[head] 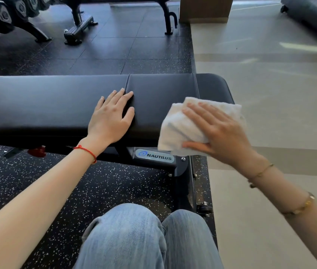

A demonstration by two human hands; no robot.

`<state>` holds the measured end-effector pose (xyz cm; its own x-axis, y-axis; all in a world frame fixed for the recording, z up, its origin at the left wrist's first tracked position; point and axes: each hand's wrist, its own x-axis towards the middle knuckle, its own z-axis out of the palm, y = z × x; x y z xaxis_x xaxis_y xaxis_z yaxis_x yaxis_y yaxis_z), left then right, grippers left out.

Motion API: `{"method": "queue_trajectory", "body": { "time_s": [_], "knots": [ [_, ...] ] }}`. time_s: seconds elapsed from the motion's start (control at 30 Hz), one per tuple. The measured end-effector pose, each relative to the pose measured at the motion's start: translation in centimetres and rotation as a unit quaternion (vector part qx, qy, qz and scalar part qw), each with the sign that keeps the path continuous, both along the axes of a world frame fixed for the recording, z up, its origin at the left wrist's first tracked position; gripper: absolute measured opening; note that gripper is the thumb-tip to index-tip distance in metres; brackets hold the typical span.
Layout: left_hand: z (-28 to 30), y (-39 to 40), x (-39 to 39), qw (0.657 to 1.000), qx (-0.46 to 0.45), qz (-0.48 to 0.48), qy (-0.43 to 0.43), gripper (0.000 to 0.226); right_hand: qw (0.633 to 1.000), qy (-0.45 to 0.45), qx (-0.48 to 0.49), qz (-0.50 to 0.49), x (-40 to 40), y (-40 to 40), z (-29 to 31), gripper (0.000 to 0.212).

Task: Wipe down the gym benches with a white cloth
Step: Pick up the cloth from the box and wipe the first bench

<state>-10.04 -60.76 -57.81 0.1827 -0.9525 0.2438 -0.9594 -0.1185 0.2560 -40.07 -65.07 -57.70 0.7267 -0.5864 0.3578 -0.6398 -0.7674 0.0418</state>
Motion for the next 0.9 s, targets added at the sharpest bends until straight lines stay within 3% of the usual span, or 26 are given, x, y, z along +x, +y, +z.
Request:
{"method": "queue_trajectory", "body": {
  "time_s": [0.17, 0.3, 0.43, 0.57, 0.67, 0.8, 0.9],
  "knots": [
    [-0.1, -0.1, -0.2, 1.000, -0.007, 0.007, -0.002, 0.051, 0.983, 0.000, 0.163, -0.085, 3.4, -4.3, 2.1, 0.069],
    [0.0, 0.1, -0.1, 1.000, 0.000, 0.002, -0.003, 0.051, 0.978, 0.036, 0.180, -0.095, 6.8, -4.4, 2.3, 0.062],
    [0.1, 0.3, 0.0, 1.000, 0.003, -0.003, -0.005, 0.052, 0.985, 0.006, 0.168, -0.046, 2.4, -2.0, 1.5, 0.063],
    [0.3, 0.3, -0.4, 1.000, 0.001, 0.001, -0.002, 0.052, 0.975, 0.001, 0.183, -0.128, 0.5, -6.6, 2.1, 0.062],
    [0.4, 0.3, -0.6, 1.000, -0.004, 0.006, -0.005, 0.051, 0.965, 0.016, 0.200, -0.171, 4.2, -10.2, 2.6, 0.063],
    [0.4, 0.3, -0.6, 1.000, -0.010, 0.012, -0.006, 0.051, 0.971, 0.046, 0.200, -0.123, 9.4, -9.7, 2.8, 0.063],
    [0.3, 0.4, -0.5, 1.000, -0.012, 0.007, -0.006, 0.051, 0.983, 0.037, 0.175, -0.037, 7.4, -6.4, 2.3, 0.061]
  ]
}}
